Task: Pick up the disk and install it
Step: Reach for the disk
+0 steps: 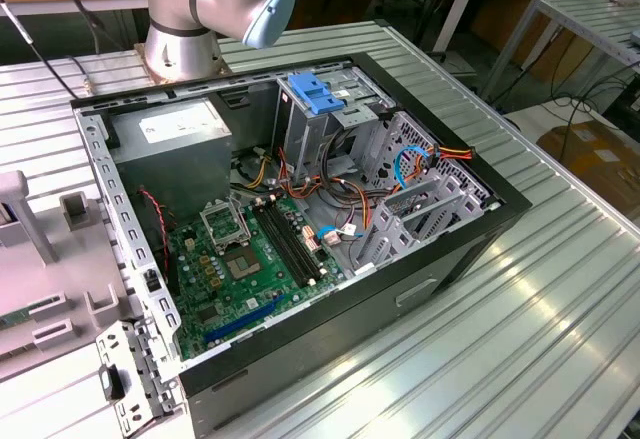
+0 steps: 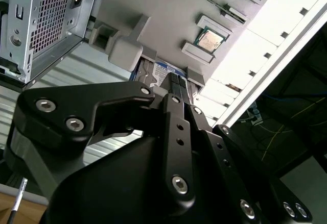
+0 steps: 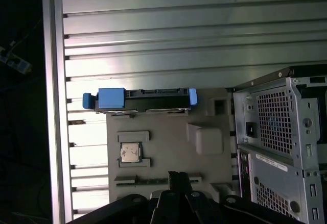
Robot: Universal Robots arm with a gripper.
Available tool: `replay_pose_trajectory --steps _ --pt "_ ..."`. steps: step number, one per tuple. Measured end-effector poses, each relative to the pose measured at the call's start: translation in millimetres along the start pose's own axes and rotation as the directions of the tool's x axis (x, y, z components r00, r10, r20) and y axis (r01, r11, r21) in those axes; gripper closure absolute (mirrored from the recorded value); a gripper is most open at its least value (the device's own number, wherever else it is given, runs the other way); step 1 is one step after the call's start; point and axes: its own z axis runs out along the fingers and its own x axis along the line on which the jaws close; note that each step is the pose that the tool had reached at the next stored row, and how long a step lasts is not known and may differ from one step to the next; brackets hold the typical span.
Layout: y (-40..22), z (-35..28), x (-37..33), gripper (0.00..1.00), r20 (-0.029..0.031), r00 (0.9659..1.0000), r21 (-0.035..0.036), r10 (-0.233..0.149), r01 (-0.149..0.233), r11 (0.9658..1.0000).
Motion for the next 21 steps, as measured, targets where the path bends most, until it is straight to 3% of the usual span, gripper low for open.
replay_pose_trajectory --steps 7,12,21 --pt "-0.5 5.2 3.7 0.89 0.0000 1.0000 0.0000 0.000 0.000 1.0000" --pt "-0.2 9.7 11.8 0.89 0.0002 1.0000 -0.0001 0.000 0.000 1.0000" --pt "17.2 17.1 23.1 0.89 0.0001 1.0000 -0.0001 0.000 0.000 1.0000"
